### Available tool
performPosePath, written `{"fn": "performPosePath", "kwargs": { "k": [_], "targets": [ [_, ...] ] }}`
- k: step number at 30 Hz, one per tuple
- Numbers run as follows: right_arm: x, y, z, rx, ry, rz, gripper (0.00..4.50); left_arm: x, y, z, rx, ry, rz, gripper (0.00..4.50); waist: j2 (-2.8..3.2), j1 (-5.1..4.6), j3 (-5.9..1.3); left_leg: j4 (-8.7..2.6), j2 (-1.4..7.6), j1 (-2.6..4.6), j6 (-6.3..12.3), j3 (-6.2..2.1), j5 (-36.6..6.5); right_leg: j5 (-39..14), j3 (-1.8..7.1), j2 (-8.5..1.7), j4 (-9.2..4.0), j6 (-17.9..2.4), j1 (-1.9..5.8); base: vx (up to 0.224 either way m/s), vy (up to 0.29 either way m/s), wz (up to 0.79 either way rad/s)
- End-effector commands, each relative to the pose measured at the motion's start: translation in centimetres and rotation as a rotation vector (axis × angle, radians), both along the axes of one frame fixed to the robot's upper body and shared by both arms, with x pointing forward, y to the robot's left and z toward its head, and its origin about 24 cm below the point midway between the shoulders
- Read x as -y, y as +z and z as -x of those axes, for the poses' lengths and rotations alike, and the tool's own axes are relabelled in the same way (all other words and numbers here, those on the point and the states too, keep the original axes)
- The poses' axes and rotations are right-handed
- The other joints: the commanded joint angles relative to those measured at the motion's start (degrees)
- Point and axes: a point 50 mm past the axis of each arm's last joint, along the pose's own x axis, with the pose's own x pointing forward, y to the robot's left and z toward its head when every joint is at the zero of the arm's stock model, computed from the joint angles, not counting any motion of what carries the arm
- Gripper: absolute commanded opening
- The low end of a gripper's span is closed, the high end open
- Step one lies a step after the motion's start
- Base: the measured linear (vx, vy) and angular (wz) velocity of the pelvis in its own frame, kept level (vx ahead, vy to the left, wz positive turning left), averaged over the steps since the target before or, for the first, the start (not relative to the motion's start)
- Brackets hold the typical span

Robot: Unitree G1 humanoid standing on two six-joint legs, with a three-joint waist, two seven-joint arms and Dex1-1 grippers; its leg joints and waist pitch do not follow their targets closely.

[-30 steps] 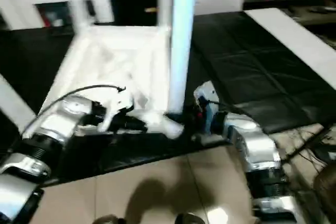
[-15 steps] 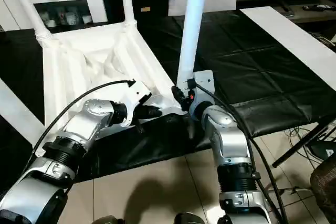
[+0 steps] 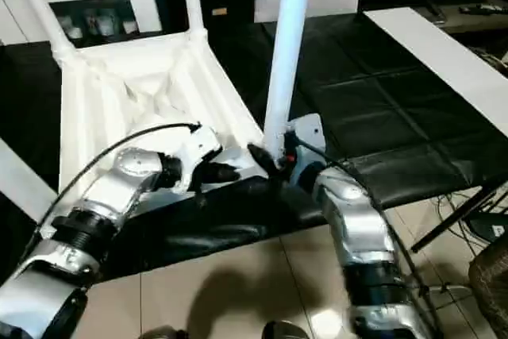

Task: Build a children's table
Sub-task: Rotate leg to tighten

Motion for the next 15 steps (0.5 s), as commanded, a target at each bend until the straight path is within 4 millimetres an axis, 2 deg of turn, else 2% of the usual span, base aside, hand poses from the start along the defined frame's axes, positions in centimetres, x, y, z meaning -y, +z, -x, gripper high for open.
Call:
{"fn": "performPosePath", "kwargs": {
  "k": [1,4,6,7,8,9,10,11,12,13,15],
  "targets": [
    [-1.7,0.1,0.6,0.007,0.155,-0.034,4.34,0.8,1.4,-0.1,0.068,-0.080,0.041,0.00,-0.64,0.04,-4.53,-3.56,3.25,-0.21,6.61,-1.00,-5.81,-14.29,3.84,-4.25,-3.90,-9.76,3.81,0.000,0.000,0.00],
    [0.2,0.4,0.8,-0.014,0.251,0.004,4.34,0.0,1.6,0.3,0.039,-0.200,0.021,0.00,-0.74,0.36,-4.52,-3.40,3.15,-0.16,6.42,-0.90,-6.38,-15.48,3.88,-4.44,-4.05,-10.34,3.97,0.000,0.000,0.00],
    [1.2,0.7,1.1,-0.032,0.331,0.026,4.34,-0.4,1.7,0.7,0.015,-0.276,0.004,0.00,-0.59,0.64,-4.58,-3.37,3.38,0.13,6.63,-0.88,-6.18,-14.24,3.98,-4.43,-3.83,-11.03,3.77,0.000,0.000,0.00],
    [1.2,0.8,1.2,-0.035,0.341,0.028,4.34,-0.5,1.7,0.7,0.012,-0.283,0.002,0.00,-0.53,0.96,-4.67,-3.32,3.49,0.10,7.03,-0.89,-5.43,-12.44,3.97,-4.31,-3.54,-11.62,3.81,0.000,0.000,0.00],
    [1.6,1.0,1.4,-0.050,0.396,0.035,4.34,-0.6,1.7,1.0,-0.002,-0.325,-0.008,0.00,-0.13,1.39,-4.62,-3.32,3.62,0.17,7.16,-0.85,-5.20,-11.42,3.95,-4.31,-3.34,-12.25,3.65,0.000,0.000,0.00],
    [1.6,1.0,1.4,-0.050,0.396,0.035,4.34,-0.6,1.7,1.0,-0.002,-0.325,-0.008,0.00,-0.13,1.39,-4.62,-3.32,3.62,0.17,7.16,-0.85,-5.20,-11.42,3.95,-4.31,-3.34,-12.25,3.65,0.000,0.000,0.00],
    [1.9,1.2,1.7,-0.068,0.451,0.036,4.34,-0.8,1.7,1.2,-0.021,-0.362,-0.019,0.00,-0.34,1.94,-4.72,-3.27,3.70,0.22,7.22,-0.77,-4.97,-10.41,3.91,-4.33,-3.17,-12.90,3.76,0.000,0.000,0.00],
    [1.9,1.2,1.7,-0.068,0.451,0.036,4.34,-0.8,1.7,1.2,-0.021,-0.362,-0.019,0.00,-0.34,1.94,-4.72,-3.27,3.70,0.22,7.22,-0.77,-4.97,-10.41,3.91,-4.33,-3.17,-12.90,3.76,0.000,0.000,0.00],
    [2.2,1.3,1.9,-0.081,0.499,0.041,4.34,-0.9,1.7,1.3,-0.028,-0.398,-0.030,0.00,-0.36,2.48,-4.82,-3.18,3.82,0.16,7.29,-0.81,-4.38,-9.46,3.93,-4.42,-2.91,-13.27,3.79,0.000,0.000,0.00],
    [2.4,1.3,2.0,-0.093,0.541,0.055,4.19,-1.1,1.5,1.6,-0.041,-0.435,-0.041,0.00,-0.36,2.86,-4.78,-3.16,3.84,0.24,7.26,-0.77,-4.63,-9.80,3.93,-4.48,-2.95,-13.29,3.71,0.000,0.000,0.00],
    [2.6,1.3,2.1,-0.105,0.582,0.074,4.09,-1.1,1.4,1.9,-0.059,-0.482,-0.057,0.00,-0.43,3.03,-4.74,-3.19,3.82,0.23,6.95,-0.75,-5.14,-10.70,3.92,-4.53,-2.98,-13.22,3.69,0.000,0.000,0.00]
  ]
}}
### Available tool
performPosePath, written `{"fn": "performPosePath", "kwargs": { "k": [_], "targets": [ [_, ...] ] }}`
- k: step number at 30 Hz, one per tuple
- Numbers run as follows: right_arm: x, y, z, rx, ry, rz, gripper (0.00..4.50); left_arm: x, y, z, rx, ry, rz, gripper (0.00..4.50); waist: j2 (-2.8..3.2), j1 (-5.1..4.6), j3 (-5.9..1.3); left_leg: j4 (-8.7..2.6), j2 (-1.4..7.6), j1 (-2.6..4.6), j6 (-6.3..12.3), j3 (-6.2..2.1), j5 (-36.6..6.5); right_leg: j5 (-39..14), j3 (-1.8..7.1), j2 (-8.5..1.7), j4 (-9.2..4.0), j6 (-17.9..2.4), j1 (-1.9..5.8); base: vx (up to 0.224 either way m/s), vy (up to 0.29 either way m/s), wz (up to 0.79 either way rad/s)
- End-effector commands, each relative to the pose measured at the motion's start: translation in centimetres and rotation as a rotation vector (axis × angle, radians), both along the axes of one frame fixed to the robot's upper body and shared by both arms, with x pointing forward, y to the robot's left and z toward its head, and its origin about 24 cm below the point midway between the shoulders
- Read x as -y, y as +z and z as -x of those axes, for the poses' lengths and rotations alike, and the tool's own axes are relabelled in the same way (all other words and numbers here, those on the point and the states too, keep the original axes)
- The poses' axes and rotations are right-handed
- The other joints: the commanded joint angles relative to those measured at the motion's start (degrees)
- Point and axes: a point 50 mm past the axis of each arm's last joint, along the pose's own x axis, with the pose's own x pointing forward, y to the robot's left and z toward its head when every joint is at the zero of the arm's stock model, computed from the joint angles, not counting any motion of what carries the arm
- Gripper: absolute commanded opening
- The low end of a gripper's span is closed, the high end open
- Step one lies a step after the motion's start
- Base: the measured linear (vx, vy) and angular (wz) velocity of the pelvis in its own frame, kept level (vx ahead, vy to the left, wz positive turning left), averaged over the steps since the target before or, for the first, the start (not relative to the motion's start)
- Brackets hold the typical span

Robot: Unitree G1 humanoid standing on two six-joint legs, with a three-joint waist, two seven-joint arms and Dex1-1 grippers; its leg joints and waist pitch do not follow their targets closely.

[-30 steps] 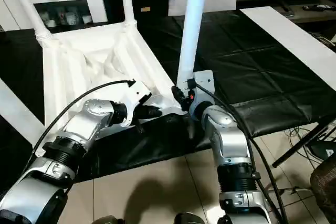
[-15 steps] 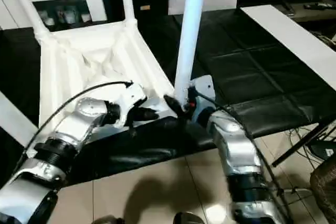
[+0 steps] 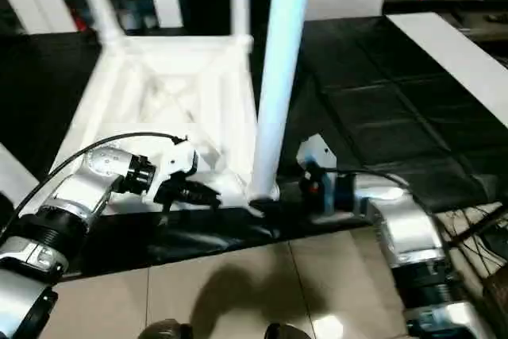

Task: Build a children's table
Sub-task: Rotate leg to tighten

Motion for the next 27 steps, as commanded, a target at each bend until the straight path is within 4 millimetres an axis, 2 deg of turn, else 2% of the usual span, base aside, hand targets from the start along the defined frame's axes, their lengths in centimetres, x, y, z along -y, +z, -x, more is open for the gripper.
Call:
{"fn": "performPosePath", "kwargs": {
  "k": [1,2,6,7,8,12,13,16,22,27],
  "targets": [
    [0.16,0.13,0.06,-0.004,0.071,0.015,3.96,1.32,0.88,0.50,0.008,-0.177,-0.003,0.00,-0.48,-0.14,-4.68,-3.62,3.75,0.58,6.08,-0.64,-5.75,-12.55,4.00,-4.55,-3.39,-12.42,3.87,0.000,0.000,0.00],
    [0.22,0.10,0.05,-0.012,0.090,0.020,3.86,1.27,0.87,0.56,0.003,-0.195,-0.010,0.00,-0.71,0.00,-4.67,-3.60,3.69,0.58,5.72,-0.62,-6.01,-13.73,3.98,-4.59,-3.45,-12.06,3.86,0.000,0.000,0.00],
    [0.26,0.25,0.02,-0.027,0.127,0.023,3.57,1.16,1.00,0.57,0.004,-0.223,-0.022,0.00,-0.75,0.33,-4.47,-3.73,3.74,0.70,4.85,-0.63,-7.05,-16.80,4.00,-4.54,-3.86,-10.83,3.70,0.000,0.000,0.00],
    [0.21,0.37,0.02,-0.032,0.138,0.018,3.33,1.10,1.05,0.56,0.003,-0.230,-0.026,0.00,-0.74,0.43,-4.47,-3.75,3.80,0.68,4.78,-0.70,-7.10,-16.95,4.01,-4.56,-3.82,-10.66,3.68,0.000,0.000,0.00],
    [0.15,0.46,0.04,-0.037,0.152,0.016,3.23,1.04,1.09,0.55,0.002,-0.236,-0.029,0.00,-0.52,0.50,-4.46,-3.79,3.85,0.74,4.60,-0.75,-7.24,-17.01,4.02,-4.56,-3.80,-10.63,3.60,0.000,0.000,0.00],
    [-0.02,0.65,0.12,-0.055,0.198,0.011,3.01,0.85,1.17,0.54,-0.004,-0.256,-0.041,0.00,-0.80,0.50,-4.56,-3.71,3.75,0.58,4.84,-0.75,-6.66,-15.52,3.99,-4.52,-3.60,-10.92,3.74,0.000,0.000,0.00],
    [-0.10,0.69,0.12,-0.058,0.214,0.008,2.80,0.82,1.19,0.54,-0.004,-0.263,-0.045,0.00,-0.75,0.51,-4.55,-3.73,3.78,0.55,4.95,-0.77,-6.35,-15.33,4.00,-4.53,-3.54,-10.98,3.75,0.000,0.000,0.00],
    [-0.23,0.74,0.09,-0.063,0.236,0.003,2.71,0.85,1.19,0.53,-0.002,-0.274,-0.052,0.00,-0.80,0.58,-4.64,-3.67,3.74,0.48,5.15,-0.75,-6.03,-15.13,3.98,-4.51,-3.48,-10.97,3.77,0.000,0.000,0.00],
    [-0.37,0.88,0.12,-0.085,0.264,-0.005,2.14,0.89,1.23,0.36,-0.002,-0.275,-0.055,0.00,-0.64,0.64,-4.55,-3.71,3.74,0.56,4.55,-0.75,-6.69,-16.17,3.96,-4.53,-3.66,-10.92,3.74,0.000,0.000,0.00],
    [-0.49,0.88,0.31,-0.104,0.267,-0.020,2.04,0.75,1.22,0.22,-0.008,-0.261,-0.051,0.00,-0.67,0.63,-4.56,-3.72,3.74,0.55,4.40,-0.77,-6.43,-15.91,3.97,-4.52,-3.62,-10.75,3.75,0.000,0.000,0.00]
  ]
}}
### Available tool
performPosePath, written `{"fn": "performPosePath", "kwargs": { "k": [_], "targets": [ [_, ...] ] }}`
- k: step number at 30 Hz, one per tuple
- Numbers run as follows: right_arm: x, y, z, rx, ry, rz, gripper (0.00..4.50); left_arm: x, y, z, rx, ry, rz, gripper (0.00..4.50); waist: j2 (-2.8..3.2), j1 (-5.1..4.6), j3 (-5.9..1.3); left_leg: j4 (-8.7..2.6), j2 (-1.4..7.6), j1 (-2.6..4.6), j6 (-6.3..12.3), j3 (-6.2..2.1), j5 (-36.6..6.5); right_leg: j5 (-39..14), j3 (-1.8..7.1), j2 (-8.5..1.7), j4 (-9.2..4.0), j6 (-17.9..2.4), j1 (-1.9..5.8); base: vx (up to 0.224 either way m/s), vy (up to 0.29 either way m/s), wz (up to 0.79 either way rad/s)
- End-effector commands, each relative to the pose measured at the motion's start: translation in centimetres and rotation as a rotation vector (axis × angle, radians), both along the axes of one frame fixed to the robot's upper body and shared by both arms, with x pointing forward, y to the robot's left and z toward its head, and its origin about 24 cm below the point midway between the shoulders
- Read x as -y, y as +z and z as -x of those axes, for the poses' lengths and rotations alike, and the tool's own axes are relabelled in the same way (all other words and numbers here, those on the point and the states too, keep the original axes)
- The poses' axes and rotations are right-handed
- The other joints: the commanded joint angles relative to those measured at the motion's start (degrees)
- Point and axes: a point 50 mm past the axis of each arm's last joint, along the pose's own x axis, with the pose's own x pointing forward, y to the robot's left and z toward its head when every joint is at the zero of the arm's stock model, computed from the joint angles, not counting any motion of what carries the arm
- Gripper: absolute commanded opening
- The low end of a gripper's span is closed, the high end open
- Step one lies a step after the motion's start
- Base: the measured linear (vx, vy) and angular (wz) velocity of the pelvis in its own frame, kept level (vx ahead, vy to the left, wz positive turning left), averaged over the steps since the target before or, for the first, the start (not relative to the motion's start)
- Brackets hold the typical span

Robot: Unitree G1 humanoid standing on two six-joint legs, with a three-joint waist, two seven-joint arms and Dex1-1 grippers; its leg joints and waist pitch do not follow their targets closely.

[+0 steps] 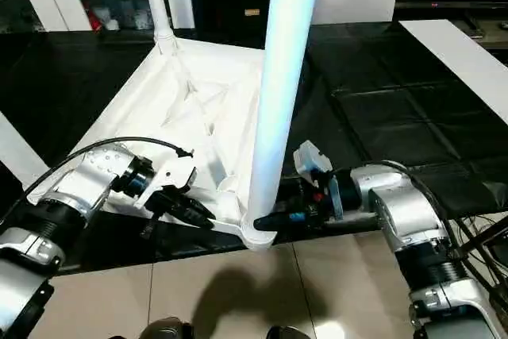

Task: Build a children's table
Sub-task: Rotate leg to tighten

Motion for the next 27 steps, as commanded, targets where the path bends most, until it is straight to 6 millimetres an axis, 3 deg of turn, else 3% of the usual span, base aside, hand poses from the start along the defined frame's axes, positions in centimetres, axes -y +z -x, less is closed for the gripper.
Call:
{"fn": "performPosePath", "kwargs": {
  "k": [1,5,8,10,11,13,15,16,17,19,24,27],
  "targets": [
    [-0.3,0.4,0.3,-0.026,0.023,-0.032,2.04,0.8,0.9,-0.2,0.016,-0.059,0.011,0.00,-0.27,-0.46,-4.53,-3.96,3.71,0.53,4.48,-0.85,-6.35,-15.60,3.87,-4.44,-3.86,-10.96,3.74,0.000,0.000,0.00],
    [-0.7,0.1,0.2,-0.044,-0.051,-0.053,2.02,1.1,0.7,-0.4,0.013,-0.009,0.036,0.00,-0.39,-0.47,-4.43,-4.05,3.72,0.55,4.06,-0.84,-7.04,-16.83,3.91,-4.50,-4.08,-10.54,3.77,0.000,0.000,0.00],
    [-1.8,-0.6,-0.4,-0.008,-0.223,-0.055,2.02,1.9,0.6,-1.1,0.038,0.126,0.061,0.00,-0.34,-0.76,-4.31,-4.19,3.72,0.60,2.78,-0.89,-8.22,-19.06,3.89,-4.52,-4.37,-9.63,3.60,0.000,0.000,0.00],
    [-2.6,-1.2,-0.8,0.017,-0.327,-0.033,2.02,2.5,0.5,-1.5,0.057,0.204,0.077,0.00,-0.43,-1.37,-4.07,-4.41,3.37,0.84,0.97,-1.15,-10.36,-24.47,3.55,-4.58,-5.11,-7.90,3.59,0.000,0.000,0.00],
    [-3.5,-1.6,-1.3,0.014,-0.424,-0.031,2.01,3.4,0.5,-1.8,0.047,0.282,0.117,0.00,-0.19,-1.90,-3.83,-4.50,3.32,0.90,0.49,-1.19,-11.52,-26.58,3.52,-4.51,-5.45,-7.26,3.43,0.000,0.000,0.00],
    [-4.3,-1.7,-1.6,0.003,-0.494,-0.045,1.99,4.0,0.5,-2.0,0.048,0.336,0.136,0.00,-0.22,-2.77,-3.59,-4.58,2.98,0.61,-0.21,-1.50,-13.23,-30.43,3.09,-4.55,-5.91,-5.64,3.86,0.000,0.000,0.00],
    [-5.4,-1.6,-1.8,-0.006,-0.542,-0.063,1.98,4.9,0.6,-2.2,0.044,0.394,0.159,0.00,-0.50,-3.82,-3.64,-4.38,2.67,0.83,-0.06,-1.47,-13.94,-32.13,2.98,-4.57,-6.52,-4.72,3.71,0.000,0.000,0.00],
    [-7.2,-1.6,-2.4,-0.018,-0.626,-0.080,1.97,6.2,0.8,-2.5,0.041,0.487,0.205,0.00,-0.03,-4.27,-3.82,-4.36,2.68,0.99,0.10,-1.51,-13.54,-31.72,2.96,-4.48,-6.51,-4.82,3.62,0.000,0.000,0.00],
    [-8.5,-1.6,-3.1,-0.035,-0.726,-0.070,1.96,7.3,1.1,-2.8,0.036,0.556,0.239,0.00,-0.38,-5.12,-3.95,-4.35,2.67,0.55,-0.07,-1.59,-12.96,-30.80,2.85,-4.27,-6.24,-5.09,3.80,0.000,0.000,0.00],
    [-8.8,-1.6,-3.3,-0.039,-0.759,-0.063,1.96,7.6,1.1,-2.9,0.036,0.578,0.246,0.00,-0.39,-5.70,-4.06,-4.17,2.31,0.57,0.43,-1.53,-12.70,-30.74,2.74,-4.22,-6.56,-4.91,3.80,0.000,0.000,0.00],
    [-10.7,-1.8,-3.6,-0.051,-0.863,-0.051,1.96,9.0,1.9,-3.7,0.070,0.695,0.300,0.00,-0.37,-5.91,-4.62,-4.14,2.62,0.60,2.88,-1.14,-8.12,-21.49,3.36,-3.99,-5.54,-7.99,3.81,0.000,0.000,0.00],
    [-10.5,-1.7,-3.5,-0.040,-0.891,-0.076,2.65,8.6,1.9,-3.7,0.105,0.683,0.276,0.00,-0.43,-5.70,-4.81,-4.16,2.74,0.39,4.40,-0.99,-6.05,-16.53,3.57,-3.99,-4.86,-9.64,4.15,0.000,0.000,0.00]
  ]
}}
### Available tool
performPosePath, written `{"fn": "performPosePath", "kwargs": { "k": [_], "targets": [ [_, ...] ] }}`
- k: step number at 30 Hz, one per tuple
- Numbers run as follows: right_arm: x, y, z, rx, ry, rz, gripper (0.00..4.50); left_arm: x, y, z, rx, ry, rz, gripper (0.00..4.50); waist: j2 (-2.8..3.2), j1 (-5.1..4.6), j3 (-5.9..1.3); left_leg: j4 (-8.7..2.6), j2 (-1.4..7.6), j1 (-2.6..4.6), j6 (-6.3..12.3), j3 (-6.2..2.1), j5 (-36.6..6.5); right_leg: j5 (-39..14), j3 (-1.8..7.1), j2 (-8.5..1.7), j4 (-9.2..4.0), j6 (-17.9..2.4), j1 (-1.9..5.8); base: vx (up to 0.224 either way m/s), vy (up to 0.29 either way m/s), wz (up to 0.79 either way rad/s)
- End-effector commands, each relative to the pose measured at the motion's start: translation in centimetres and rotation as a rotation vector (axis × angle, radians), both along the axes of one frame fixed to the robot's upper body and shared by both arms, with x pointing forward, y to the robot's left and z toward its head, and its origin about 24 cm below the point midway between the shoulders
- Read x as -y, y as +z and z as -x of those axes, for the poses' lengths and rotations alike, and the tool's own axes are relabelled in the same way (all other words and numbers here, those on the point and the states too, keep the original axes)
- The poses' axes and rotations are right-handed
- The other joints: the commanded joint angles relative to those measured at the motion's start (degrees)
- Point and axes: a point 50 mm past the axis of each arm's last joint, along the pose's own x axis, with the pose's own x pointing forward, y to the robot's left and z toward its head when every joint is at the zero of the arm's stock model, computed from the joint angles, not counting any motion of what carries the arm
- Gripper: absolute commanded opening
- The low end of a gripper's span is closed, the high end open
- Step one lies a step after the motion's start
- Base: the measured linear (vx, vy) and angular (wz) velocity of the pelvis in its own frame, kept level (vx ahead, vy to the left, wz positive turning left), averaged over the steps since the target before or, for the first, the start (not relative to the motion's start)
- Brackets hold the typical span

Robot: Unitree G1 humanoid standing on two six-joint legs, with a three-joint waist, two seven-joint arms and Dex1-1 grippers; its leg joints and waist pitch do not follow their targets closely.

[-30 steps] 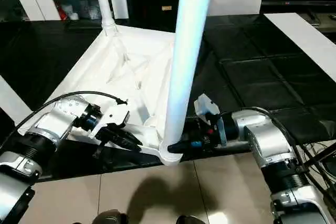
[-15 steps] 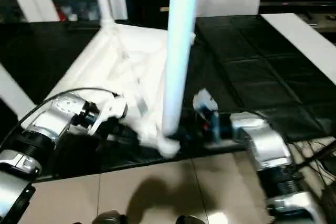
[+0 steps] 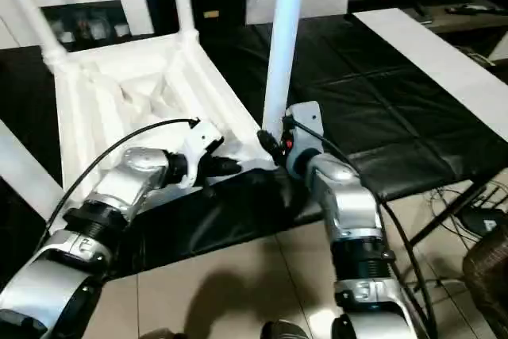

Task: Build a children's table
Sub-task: Rotate leg to tighten

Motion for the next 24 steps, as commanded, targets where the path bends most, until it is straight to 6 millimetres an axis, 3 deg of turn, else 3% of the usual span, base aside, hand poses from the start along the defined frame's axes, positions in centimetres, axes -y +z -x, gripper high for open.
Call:
{"fn": "performPosePath", "kwargs": {
  "k": [1,7,10,15,19,22,24],
  "targets": [
    [-5.8,-1.0,1.8,-0.067,0.233,-0.111,2.67,3.9,3.0,-0.3,0.117,-0.086,0.099,0.00,-0.63,0.51,-4.62,-3.47,2.80,-0.20,5.03,-1.03,-5.84,-16.12,3.63,-4.16,-4.29,-10.04,3.55,0.000,0.000,0.00],
    [-3.3,-1.0,2.4,-0.003,0.179,-0.097,3.09,1.9,2.6,-0.2,0.178,-0.160,0.011,0.00,-0.44,1.07,-4.59,-3.68,2.96,0.05,4.40,-1.05,-7.46,-18.13,3.79,-4.33,-4.63,-8.80,3.54,0.000,0.000,0.00],
    [-1.6,-1.3,3.0,0.029,0.164,-0.061,3.45,1.0,2.5,0.1,0.211,-0.238,0.002,0.00,-0.36,1.43,-4.90,-3.71,3.11,0.17,4.23,-1.02,-6.81,-14.32,3.97,-4.30,-4.05,-9.69,3.65,0.000,0.000,0.00],
    [0.8,-1.1,4.1,0.081,0.157,-0.049,3.90,-0.5,2.3,0.4,0.248,-0.343,-0.046,0.00,-0.27,1.94,-5.02,-3.69,3.23,0.16,4.56,-0.99,-6.55,-12.85,4.02,-4.43,-3.85,-10.39,3.65,0.000,0.000,0.00],
    [2.7,-0.6,5.3,0.116,0.162,-0.040,4.26,-1.3,2.5,-0.1,0.284,-0.322,-0.051,0.00,-0.13,2.58,-4.89,-3.76,3.26,0.23,3.90,-1.01,-7.60,-14.59,4.03,-4.40,-4.13,-9.46,3.62,0.000,0.000,0.00],
    [3.9,-0.3,6.7,0.156,0.211,-0.003,4.38,-1.8,2.6,-0.4,0.303,-0.286,-0.037,0.00,-0.59,3.35,-4.81,-3.71,3.15,0.19,4.18,-0.89,-8.06,-16.56,4.07,-4.53,-4.42,-7.65,3.82,0.000,0.000,0.00],
    [4.3,-0.3,8.3,0.127,0.258,-0.048,4.47,-2.0,2.7,-0.4,0.293,-0.275,0.012,0.00,-0.66,3.34,-4.82,-3.73,3.15,0.03,4.65,-1.01,-8.07,-17.19,3.96,-4.50,-4.45,-7.34,3.92,0.000,0.000,0.00]
  ]
}}
